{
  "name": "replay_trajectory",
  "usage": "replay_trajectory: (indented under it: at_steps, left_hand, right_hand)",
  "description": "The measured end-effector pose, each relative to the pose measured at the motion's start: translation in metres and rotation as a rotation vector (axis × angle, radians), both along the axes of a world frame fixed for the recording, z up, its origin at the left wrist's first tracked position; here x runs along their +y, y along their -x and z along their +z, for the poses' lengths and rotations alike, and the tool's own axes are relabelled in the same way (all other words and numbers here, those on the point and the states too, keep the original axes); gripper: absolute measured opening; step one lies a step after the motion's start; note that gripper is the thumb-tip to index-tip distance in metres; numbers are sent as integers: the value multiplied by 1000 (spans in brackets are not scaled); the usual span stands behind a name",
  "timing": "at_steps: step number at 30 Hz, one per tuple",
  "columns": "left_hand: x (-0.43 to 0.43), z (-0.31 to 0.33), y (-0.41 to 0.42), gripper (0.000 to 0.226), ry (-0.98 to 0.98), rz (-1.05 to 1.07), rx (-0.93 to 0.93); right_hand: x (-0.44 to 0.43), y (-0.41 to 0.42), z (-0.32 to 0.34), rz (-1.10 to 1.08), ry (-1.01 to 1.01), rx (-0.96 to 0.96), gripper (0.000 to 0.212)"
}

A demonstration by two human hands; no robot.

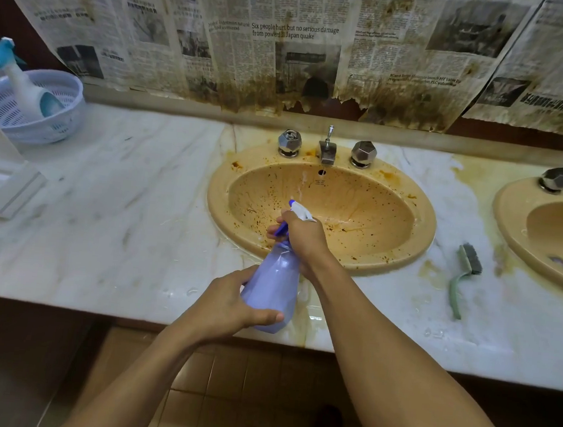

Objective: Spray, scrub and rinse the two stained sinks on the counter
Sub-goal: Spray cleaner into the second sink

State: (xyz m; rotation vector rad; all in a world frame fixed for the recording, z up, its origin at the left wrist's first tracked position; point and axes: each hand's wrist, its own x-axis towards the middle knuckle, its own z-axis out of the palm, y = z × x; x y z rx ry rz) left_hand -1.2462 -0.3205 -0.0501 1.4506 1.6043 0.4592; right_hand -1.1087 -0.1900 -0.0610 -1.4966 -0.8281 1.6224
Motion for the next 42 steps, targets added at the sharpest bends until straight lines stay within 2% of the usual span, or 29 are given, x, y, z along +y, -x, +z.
replay_trajectory:
  at_steps: [6, 12, 14, 18, 21, 24, 27, 30, 36, 42]
  left_hand:
    - [-6, -1, -7, 88, -26, -27, -21]
    - [-2, -2, -6, 100, -33, -109, -71]
    - [4, 1, -8, 99, -13, -154, -107]
    - [12, -1, -17, 92, 37, -215, -144]
    - [18, -6, -26, 78, 92, -251, -200]
    - [25, -9, -43, 79, 126, -256, -235]
    - [33, -9, -64, 79, 110, -221, -262]
    - [43, -12, -78, 71, 81, -203, -250]
    - [49, -15, -92, 57, 62, -224, -229]
    - [56, -4, -107, 73, 34, -272, -219]
  right_hand:
    - [-8, -10, 6, -57, 18, 22, 18]
    - [-11, -34, 28, 110, -48, 48, 10]
    - [-7, -37, 35, 112, -52, 13, 15]
    - [3, -37, 28, 94, -24, -172, 24]
    - [6, -47, 19, 14, -17, -230, 23]
    - [6, -68, 13, -87, -20, -281, 19]
    - [8, -89, 7, -218, -2, -273, 37]
    - [8, -103, 6, -325, 9, -288, 29]
    - [9, -120, 6, -298, 18, -195, 40]
    - [6, -135, 11, -468, 14, -218, 36]
